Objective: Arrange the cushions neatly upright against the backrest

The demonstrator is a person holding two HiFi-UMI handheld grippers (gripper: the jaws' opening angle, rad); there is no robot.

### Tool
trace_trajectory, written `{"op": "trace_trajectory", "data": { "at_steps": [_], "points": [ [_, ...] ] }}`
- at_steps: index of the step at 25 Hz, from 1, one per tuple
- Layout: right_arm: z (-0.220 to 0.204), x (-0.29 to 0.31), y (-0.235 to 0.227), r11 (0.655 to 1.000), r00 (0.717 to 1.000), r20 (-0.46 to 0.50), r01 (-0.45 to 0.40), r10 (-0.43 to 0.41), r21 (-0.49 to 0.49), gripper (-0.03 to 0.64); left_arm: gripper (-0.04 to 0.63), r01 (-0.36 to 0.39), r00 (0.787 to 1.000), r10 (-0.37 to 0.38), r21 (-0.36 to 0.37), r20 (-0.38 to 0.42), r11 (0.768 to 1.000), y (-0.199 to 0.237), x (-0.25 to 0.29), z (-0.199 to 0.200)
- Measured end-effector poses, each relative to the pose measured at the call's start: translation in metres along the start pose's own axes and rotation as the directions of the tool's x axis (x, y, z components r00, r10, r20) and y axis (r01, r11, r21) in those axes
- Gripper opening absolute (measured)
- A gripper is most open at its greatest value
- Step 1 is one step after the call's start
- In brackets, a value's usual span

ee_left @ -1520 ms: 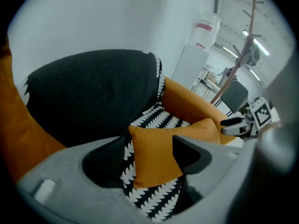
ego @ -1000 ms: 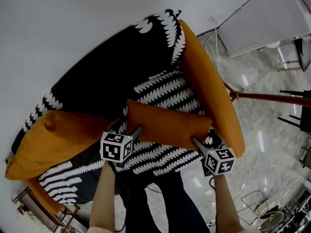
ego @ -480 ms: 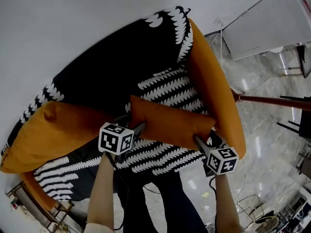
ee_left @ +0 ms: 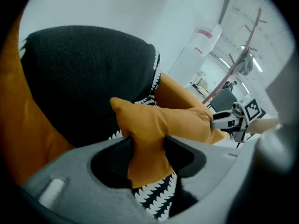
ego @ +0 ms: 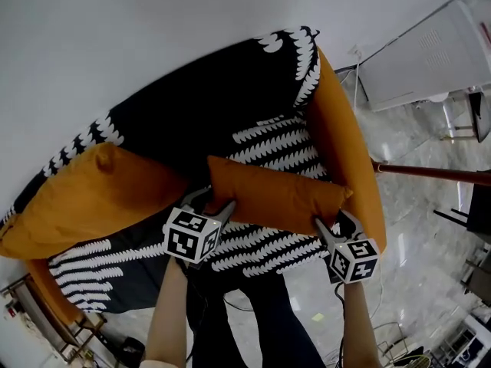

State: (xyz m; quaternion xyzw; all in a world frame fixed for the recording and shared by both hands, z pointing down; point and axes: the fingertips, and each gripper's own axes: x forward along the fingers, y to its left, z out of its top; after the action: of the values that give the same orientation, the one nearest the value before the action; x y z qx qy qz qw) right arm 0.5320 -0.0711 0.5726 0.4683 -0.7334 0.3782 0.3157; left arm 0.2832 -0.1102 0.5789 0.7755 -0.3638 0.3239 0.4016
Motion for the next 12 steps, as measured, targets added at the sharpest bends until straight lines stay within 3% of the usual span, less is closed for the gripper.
{"op": "trace_trajectory", "data": {
  "at_steps": [6,12],
  "points": [
    [0.078,0.001,0.015,0.982,0.997,0.067,-0.026,0.039,-0.188,0.258,0.227,-0.096,0.986,0.101,-0.045,0.134,0.994,0.013,-0.044,0.035],
    [0.157,0.017,0.033,0.912,0.993,0.078,-0.050,0.089,-0.406,0.259,0.229,-0.183,0.952,0.207,-0.120,0.225,0.976,0.031,-0.073,0.057]
  ]
}}
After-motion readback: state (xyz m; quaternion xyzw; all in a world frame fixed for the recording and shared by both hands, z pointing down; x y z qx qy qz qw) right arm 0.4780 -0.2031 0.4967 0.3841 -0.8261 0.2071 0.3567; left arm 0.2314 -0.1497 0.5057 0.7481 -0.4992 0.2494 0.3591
